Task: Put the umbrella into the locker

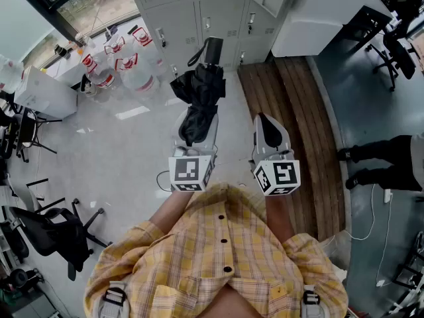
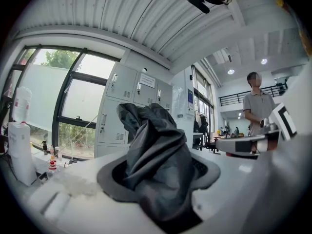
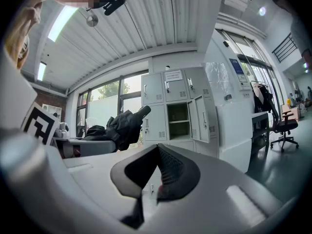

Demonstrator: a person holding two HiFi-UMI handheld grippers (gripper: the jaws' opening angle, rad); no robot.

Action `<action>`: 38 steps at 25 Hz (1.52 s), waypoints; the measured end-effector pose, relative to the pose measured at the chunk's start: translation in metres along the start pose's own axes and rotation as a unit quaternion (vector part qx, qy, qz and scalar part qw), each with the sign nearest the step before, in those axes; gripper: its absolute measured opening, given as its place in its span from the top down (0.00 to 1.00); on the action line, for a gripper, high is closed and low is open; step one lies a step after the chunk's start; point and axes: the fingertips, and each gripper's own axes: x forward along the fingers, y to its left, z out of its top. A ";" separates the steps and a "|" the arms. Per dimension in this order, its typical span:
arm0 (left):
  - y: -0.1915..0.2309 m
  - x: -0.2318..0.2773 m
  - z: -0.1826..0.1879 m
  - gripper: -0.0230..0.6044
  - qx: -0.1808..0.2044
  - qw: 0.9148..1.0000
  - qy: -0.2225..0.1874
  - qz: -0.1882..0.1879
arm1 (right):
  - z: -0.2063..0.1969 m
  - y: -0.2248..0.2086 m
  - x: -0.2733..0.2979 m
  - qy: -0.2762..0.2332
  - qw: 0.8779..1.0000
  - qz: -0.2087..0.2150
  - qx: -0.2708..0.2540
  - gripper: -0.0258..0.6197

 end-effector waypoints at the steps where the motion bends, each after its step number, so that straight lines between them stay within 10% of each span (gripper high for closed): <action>1: 0.001 0.000 -0.001 0.58 0.001 1.000 0.000 0.000 | 0.001 0.001 0.000 -0.005 1.000 0.004 0.007 0.98; 24: 0.103 -0.019 -0.021 0.58 -0.016 0.998 0.027 -0.061 | 0.000 0.100 0.057 -0.006 1.000 -0.026 0.008 0.97; 38: 0.132 0.098 -0.020 0.58 -0.019 0.997 0.040 -0.059 | -0.004 0.032 0.166 -0.013 0.999 -0.035 0.028 0.96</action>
